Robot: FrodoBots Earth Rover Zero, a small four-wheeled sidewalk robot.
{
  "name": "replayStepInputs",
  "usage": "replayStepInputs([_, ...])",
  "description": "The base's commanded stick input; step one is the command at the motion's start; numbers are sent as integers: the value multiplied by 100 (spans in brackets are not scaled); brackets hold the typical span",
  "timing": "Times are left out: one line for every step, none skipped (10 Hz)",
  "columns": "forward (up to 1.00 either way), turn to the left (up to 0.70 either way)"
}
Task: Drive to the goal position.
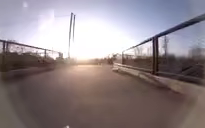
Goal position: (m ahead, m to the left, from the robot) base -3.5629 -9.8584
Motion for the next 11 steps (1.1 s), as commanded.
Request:
replayStepInputs([70,3])
replayStepInputs([70,3])
replayStepInputs([70,0])
replayStepInputs([70,0])
replayStepInputs([70,0])
replayStepInputs([70,0])
replayStepInputs([70,0])
replayStepInputs([70,0])
replayStepInputs([70,0])
replayStepInputs([70,0])
replayStepInputs([70,0])
